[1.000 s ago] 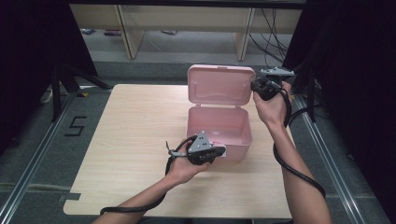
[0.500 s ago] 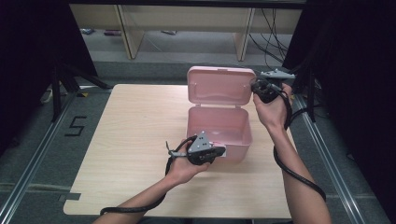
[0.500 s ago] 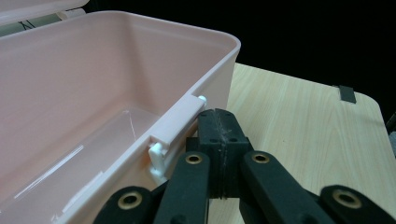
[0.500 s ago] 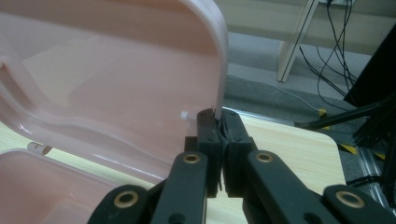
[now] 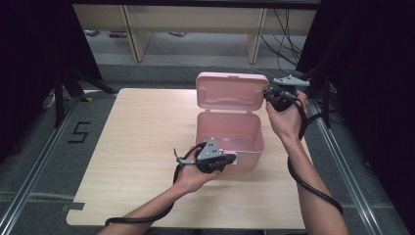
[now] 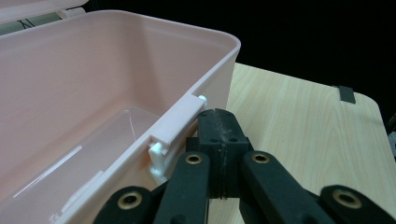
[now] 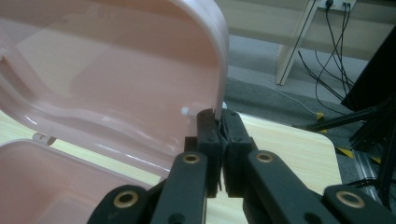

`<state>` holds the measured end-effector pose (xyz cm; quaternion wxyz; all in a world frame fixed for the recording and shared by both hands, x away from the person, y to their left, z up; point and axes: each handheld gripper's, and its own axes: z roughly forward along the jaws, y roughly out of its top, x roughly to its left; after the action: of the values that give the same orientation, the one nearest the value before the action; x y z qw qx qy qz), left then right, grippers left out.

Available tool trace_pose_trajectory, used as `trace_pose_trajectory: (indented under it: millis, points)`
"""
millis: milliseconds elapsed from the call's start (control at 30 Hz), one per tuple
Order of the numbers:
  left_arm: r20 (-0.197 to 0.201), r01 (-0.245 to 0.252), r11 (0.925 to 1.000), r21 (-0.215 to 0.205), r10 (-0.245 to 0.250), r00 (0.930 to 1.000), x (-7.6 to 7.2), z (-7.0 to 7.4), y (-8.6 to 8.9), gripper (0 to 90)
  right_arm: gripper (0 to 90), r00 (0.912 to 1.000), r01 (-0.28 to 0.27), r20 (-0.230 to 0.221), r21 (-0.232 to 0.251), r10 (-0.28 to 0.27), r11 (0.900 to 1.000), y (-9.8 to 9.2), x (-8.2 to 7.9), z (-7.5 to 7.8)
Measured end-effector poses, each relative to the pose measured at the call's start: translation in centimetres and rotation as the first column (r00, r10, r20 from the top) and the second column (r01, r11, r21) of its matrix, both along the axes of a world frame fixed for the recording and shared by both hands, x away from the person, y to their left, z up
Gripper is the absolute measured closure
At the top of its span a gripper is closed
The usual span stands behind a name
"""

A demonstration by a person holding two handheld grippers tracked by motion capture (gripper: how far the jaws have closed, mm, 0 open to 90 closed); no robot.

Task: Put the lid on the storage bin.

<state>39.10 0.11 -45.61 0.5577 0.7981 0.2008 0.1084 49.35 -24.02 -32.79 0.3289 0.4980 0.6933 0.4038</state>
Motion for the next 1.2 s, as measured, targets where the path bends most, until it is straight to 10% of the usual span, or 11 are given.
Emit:
trace_pose_trajectory:
  millis: [1200]
  points:
    - [-0.001, -0.013, 0.9999, -0.005, 0.013, 0.9999, -0.16, 0.31, 0.59, 89.5, 88.7, 0.9998, -0.011, 0.018, -0.036, 0.012, 0.999, -0.03, -0.94, -0.33]
